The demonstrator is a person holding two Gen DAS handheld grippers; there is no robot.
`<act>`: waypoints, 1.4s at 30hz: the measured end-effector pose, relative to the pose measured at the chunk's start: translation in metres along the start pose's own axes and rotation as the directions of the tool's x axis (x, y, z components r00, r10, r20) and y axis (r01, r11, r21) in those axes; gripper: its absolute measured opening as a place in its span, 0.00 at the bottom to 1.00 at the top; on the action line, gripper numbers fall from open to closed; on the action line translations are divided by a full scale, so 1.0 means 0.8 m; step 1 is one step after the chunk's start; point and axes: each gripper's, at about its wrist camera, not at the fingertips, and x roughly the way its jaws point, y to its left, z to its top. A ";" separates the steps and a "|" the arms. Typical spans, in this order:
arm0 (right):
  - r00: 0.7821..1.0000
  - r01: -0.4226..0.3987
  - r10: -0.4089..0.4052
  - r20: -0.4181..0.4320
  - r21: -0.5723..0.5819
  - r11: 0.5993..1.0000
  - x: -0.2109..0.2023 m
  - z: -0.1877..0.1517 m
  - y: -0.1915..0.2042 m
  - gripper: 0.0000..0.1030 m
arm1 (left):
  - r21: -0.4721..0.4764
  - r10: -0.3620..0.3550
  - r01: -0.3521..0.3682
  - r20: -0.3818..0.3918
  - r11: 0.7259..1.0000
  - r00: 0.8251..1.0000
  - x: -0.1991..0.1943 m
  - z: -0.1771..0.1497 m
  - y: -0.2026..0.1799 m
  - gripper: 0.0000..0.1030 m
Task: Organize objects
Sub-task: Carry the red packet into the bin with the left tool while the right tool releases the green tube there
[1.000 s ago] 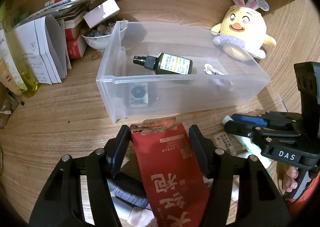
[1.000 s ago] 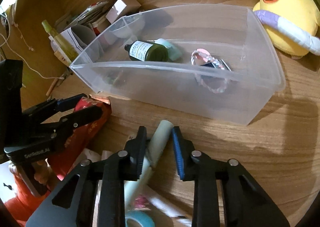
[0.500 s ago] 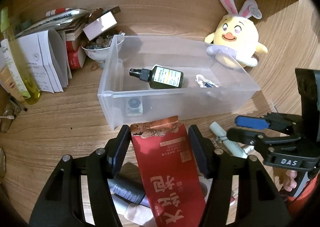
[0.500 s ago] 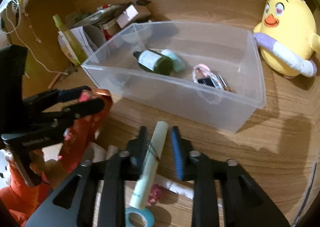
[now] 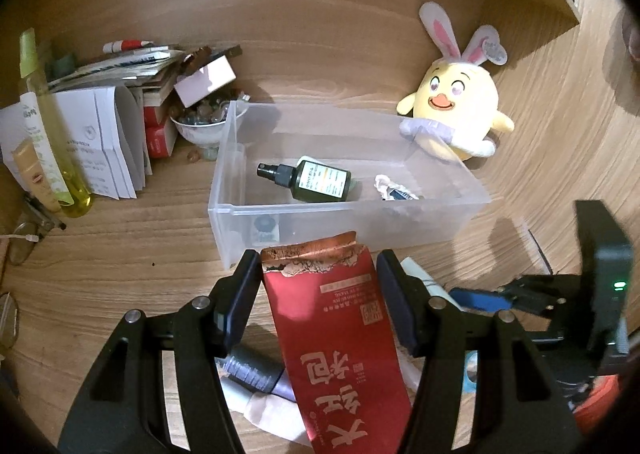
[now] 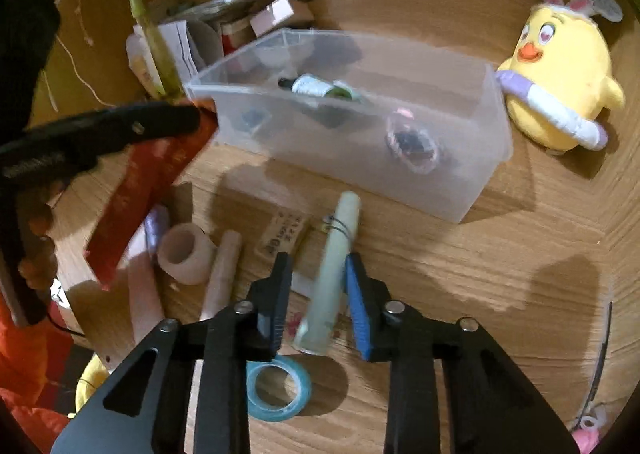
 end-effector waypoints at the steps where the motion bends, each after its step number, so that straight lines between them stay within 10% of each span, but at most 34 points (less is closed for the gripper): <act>1: 1.000 -0.001 0.001 -0.007 0.004 1.000 0.003 -0.001 -0.001 0.21 | -0.001 0.000 0.000 0.004 1.000 1.000 -0.002 0.000 0.000 0.58; 24: 0.979 -0.012 0.011 0.204 0.006 1.000 -0.057 0.030 0.005 0.14 | -0.021 -0.005 0.009 0.168 1.000 0.986 -0.053 0.051 -0.010 0.57; 42: 0.943 -0.008 -0.011 0.334 0.055 0.998 -0.093 0.083 -0.029 0.14 | -0.040 0.021 -0.015 0.158 0.999 0.987 -0.013 0.096 -0.005 0.58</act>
